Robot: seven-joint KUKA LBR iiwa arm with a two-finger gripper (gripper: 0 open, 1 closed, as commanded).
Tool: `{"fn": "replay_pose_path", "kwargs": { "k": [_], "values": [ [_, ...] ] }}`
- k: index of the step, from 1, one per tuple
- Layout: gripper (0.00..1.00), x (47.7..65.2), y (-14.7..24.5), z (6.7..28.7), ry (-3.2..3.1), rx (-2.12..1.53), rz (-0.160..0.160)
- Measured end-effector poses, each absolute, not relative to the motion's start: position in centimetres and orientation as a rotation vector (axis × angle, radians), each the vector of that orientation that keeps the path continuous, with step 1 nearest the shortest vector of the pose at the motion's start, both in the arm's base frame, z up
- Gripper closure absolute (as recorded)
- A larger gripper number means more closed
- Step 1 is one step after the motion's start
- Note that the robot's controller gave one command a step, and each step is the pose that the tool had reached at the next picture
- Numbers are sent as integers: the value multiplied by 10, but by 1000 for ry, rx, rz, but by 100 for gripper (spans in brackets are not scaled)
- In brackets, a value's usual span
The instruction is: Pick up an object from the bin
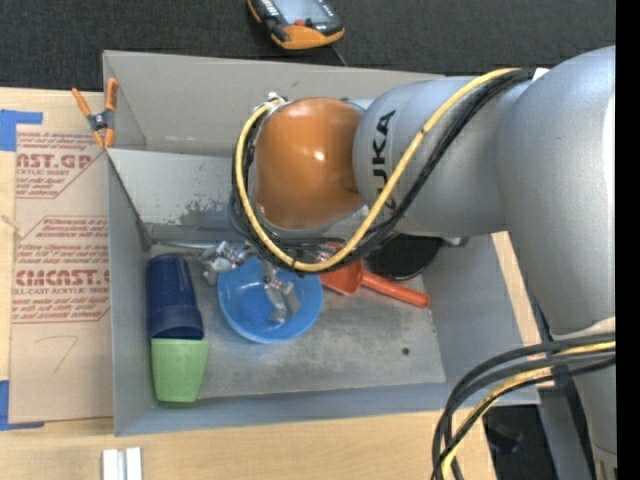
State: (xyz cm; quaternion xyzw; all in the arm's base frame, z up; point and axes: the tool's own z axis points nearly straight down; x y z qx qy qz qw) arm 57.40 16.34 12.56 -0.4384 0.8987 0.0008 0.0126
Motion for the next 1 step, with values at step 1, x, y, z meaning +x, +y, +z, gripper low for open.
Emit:
{"fn": "replay_pose_path", "kwargs": {
  "k": [1],
  "values": [
    [100, 570, 176, 95, 2810, -1367, 9]
  ]
}}
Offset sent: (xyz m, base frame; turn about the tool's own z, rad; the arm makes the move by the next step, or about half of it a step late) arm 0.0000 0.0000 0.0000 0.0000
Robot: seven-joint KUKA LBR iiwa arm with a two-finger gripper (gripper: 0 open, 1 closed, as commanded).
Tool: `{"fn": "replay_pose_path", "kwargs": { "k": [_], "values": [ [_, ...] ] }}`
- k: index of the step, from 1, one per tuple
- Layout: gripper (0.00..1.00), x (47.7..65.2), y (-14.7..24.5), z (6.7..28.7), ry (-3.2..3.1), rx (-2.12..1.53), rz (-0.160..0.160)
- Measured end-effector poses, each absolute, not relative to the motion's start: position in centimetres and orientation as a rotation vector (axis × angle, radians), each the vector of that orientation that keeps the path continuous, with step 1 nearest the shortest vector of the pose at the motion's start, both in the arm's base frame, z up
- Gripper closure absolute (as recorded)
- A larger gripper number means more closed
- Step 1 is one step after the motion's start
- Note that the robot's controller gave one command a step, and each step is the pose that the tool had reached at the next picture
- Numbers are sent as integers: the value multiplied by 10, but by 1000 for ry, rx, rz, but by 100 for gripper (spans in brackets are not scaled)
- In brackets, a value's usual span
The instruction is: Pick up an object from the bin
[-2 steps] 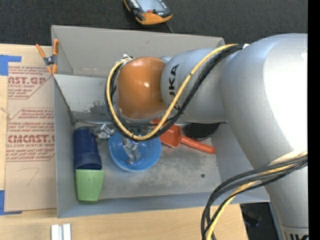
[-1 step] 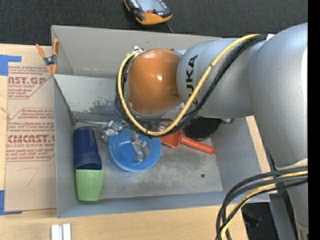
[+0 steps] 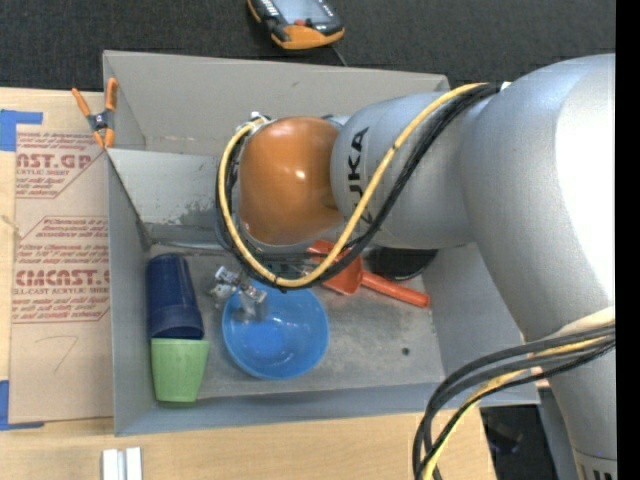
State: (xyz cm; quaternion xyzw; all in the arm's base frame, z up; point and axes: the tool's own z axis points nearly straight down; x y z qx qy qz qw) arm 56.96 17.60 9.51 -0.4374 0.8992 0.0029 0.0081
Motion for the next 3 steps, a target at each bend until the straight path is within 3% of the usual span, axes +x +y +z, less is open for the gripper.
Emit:
{"fn": "replay_pose_path", "kwargs": {
  "k": [1, 2, 3],
  "values": [
    [100, 570, 176, 95, 2811, -1367, 10],
    [100, 586, 186, 167, 2785, -1392, 8],
    [100, 571, 159, 207, 2816, -1362, 10]
  ]
}}
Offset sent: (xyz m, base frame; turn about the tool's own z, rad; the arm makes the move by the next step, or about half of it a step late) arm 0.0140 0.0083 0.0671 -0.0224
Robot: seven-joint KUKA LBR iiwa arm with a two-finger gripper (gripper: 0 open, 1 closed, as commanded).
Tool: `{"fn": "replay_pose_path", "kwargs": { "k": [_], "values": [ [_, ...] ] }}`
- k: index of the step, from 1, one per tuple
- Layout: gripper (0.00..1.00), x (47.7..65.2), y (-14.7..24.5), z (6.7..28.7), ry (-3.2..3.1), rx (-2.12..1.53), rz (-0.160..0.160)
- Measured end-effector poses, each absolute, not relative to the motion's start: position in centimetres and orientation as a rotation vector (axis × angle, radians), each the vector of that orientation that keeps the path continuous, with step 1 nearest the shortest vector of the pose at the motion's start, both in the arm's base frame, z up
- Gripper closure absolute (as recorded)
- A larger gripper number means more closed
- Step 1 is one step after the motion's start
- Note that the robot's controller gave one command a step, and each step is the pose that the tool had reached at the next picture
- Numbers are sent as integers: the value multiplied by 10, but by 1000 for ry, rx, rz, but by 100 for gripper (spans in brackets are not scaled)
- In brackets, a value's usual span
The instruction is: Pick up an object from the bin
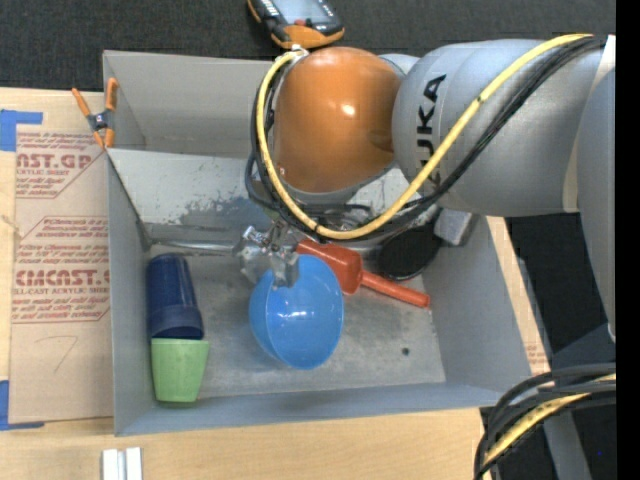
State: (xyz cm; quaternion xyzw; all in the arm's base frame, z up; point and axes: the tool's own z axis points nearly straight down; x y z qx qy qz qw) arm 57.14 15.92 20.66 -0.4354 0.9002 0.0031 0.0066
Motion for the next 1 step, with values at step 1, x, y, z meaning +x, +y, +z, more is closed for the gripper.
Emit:
{"fn": "replay_pose_path", "kwargs": {
  "k": [1],
  "values": [
    [100, 572, 161, 203, 2810, -1373, 13]
  ]
}}
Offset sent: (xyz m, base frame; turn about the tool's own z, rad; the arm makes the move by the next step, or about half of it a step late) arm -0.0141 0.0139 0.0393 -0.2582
